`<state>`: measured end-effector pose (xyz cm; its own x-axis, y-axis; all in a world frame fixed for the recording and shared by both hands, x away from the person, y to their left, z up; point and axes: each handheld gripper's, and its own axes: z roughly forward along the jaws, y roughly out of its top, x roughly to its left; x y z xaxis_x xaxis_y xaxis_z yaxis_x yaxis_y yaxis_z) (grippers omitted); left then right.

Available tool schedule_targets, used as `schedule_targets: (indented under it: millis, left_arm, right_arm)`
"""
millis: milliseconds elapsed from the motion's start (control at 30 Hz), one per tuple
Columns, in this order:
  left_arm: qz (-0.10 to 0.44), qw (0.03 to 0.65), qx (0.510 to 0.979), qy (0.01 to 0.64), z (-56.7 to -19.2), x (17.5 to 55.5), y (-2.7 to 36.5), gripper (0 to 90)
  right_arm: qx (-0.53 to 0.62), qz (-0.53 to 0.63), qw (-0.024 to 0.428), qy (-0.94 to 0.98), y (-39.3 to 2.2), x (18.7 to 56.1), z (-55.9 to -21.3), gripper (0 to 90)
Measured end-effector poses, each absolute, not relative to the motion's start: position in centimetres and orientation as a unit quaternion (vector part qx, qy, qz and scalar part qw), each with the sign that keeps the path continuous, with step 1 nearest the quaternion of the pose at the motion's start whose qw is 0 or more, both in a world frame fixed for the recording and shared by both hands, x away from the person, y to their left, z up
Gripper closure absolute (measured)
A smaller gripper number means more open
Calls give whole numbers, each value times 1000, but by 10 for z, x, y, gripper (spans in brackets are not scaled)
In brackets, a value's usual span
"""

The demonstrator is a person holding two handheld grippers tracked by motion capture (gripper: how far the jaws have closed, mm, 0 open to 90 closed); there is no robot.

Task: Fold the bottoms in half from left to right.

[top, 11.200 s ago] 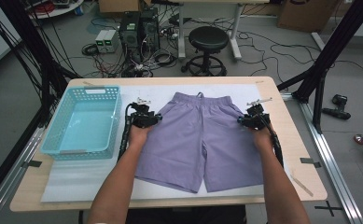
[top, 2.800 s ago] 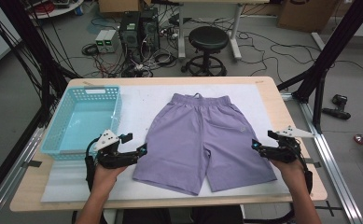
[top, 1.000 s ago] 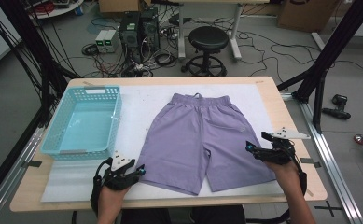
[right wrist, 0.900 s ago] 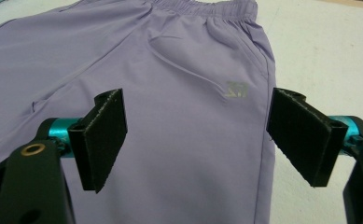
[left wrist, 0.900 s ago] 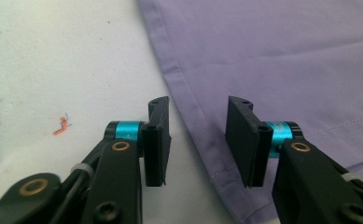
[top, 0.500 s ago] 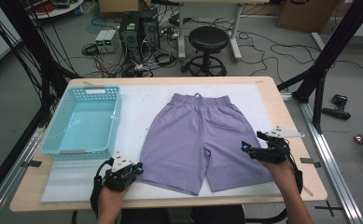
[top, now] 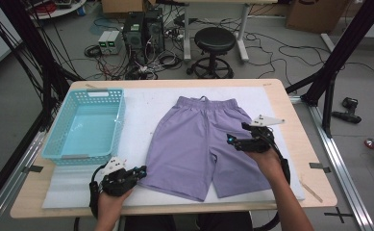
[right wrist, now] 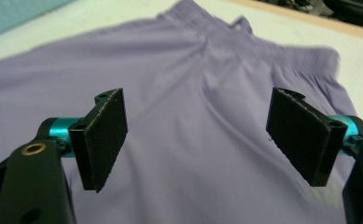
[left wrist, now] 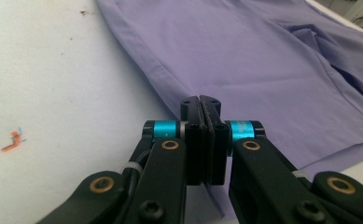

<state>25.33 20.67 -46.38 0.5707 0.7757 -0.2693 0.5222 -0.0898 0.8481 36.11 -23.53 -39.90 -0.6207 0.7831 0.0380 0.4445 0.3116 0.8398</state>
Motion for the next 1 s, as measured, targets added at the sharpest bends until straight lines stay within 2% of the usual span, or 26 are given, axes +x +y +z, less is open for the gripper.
schedule_targets:
  millis: [67,267,333,467,700,1000]
  left_arm:
    - [123,512,725,444,-464,254,207,883]
    - [132,526,721,431,-463,252,207,883]
    - [135,527,722,426,-463,251,207,884]
    - [135,533,719,426,-463,250,207,883]
    - [134,539,715,425,-464,249,208,883]
    - [133,541,715,422,-464,249,208,883]
  right_arm:
    - [380,448,185,788,-226,371,-396,258]
    - [360,449,171,800,-192,398,-388,297]
    - [353,454,167,800,-181,405,-386,362]
    - [345,449,163,808,-159,419,-386,402]
    - [339,438,164,816,-120,440,-395,424]
    - [326,420,132,837,-72,457,-415,428]
